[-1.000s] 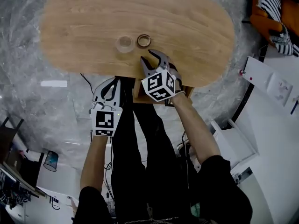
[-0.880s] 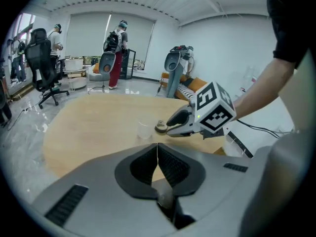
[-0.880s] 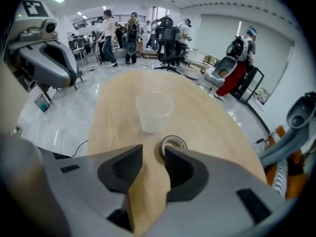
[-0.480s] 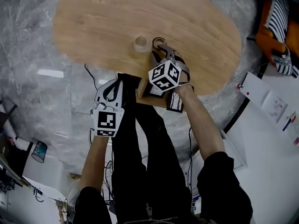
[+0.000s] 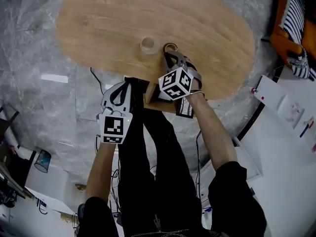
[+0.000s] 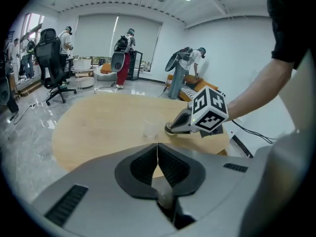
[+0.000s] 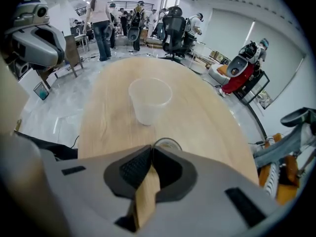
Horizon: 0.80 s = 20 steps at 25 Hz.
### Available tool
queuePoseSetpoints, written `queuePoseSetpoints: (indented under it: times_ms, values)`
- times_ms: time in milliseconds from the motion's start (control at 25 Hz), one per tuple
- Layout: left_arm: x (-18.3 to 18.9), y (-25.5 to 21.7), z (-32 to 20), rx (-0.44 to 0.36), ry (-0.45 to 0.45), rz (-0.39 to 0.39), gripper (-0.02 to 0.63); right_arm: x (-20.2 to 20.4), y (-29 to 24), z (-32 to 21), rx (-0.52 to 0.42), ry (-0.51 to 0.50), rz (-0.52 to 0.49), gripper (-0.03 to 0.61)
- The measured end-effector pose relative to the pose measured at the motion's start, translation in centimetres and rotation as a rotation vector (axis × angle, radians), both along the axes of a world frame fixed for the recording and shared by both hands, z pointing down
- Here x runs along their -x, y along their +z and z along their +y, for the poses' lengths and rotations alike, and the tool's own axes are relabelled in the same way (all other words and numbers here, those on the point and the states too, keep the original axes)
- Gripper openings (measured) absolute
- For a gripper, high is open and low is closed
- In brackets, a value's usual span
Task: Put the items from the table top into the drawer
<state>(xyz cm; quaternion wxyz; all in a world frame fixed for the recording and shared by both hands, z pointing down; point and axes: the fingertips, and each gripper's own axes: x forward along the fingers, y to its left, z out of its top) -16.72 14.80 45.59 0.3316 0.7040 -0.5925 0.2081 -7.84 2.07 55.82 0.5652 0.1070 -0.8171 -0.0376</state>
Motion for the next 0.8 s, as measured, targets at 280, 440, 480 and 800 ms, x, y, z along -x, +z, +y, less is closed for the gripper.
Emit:
queuePoseSetpoints:
  times_ms: [280,440,480,800]
  values:
    - [-1.4,0.0,-0.5,-0.002,0.049,0.0,0.014,-1.5,-1.5,0.5,-0.004,0.062,-0.044,0.029]
    - [-3.0,-0.3,-1.0,-0.007,0.096,0.001,0.014,-3.4,-2.2,1.1,-0.007,0.106,-0.06,0.028]
    - [-3.4,-0.4,-1.3,-0.01,0.11,0.002,0.014,-4.0,-2.2,1.2,-0.005,0.122,-0.061,0.028]
    - [-6.2,-0.6,-2.8,-0.023,0.198,0.008,0.014,-8.2,-3.9,2.8,-0.001,0.246,-0.097,0.028]
